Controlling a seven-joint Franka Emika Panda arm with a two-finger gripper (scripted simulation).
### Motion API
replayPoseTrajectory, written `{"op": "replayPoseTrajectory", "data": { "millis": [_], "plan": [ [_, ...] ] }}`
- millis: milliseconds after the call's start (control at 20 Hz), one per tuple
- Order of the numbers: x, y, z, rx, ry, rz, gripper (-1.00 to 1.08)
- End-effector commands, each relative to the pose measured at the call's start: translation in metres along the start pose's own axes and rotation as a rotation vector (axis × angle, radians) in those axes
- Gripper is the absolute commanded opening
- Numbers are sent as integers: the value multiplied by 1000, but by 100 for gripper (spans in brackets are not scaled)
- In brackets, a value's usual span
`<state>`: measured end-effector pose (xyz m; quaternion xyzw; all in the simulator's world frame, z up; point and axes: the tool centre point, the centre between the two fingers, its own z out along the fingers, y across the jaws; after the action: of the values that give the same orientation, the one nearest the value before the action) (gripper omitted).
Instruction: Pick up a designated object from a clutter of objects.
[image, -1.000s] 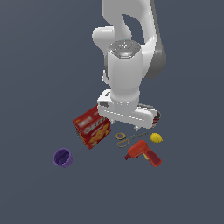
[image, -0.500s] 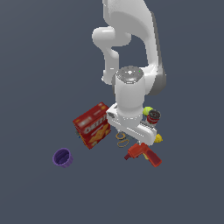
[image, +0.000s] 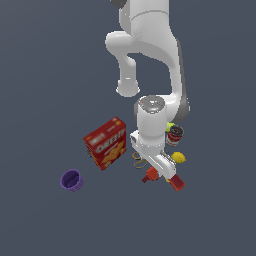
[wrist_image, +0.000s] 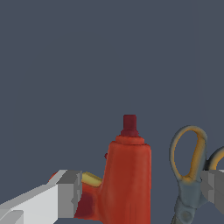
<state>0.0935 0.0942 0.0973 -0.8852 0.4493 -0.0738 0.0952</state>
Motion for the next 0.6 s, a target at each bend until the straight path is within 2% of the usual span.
{"op": "replayPoseTrajectory", "data": {
  "millis": [0,550],
  "plan": [
    [-2,0,12,11,11,59,108],
    [-7,2,41,36,36,192,108]
  ]
}}
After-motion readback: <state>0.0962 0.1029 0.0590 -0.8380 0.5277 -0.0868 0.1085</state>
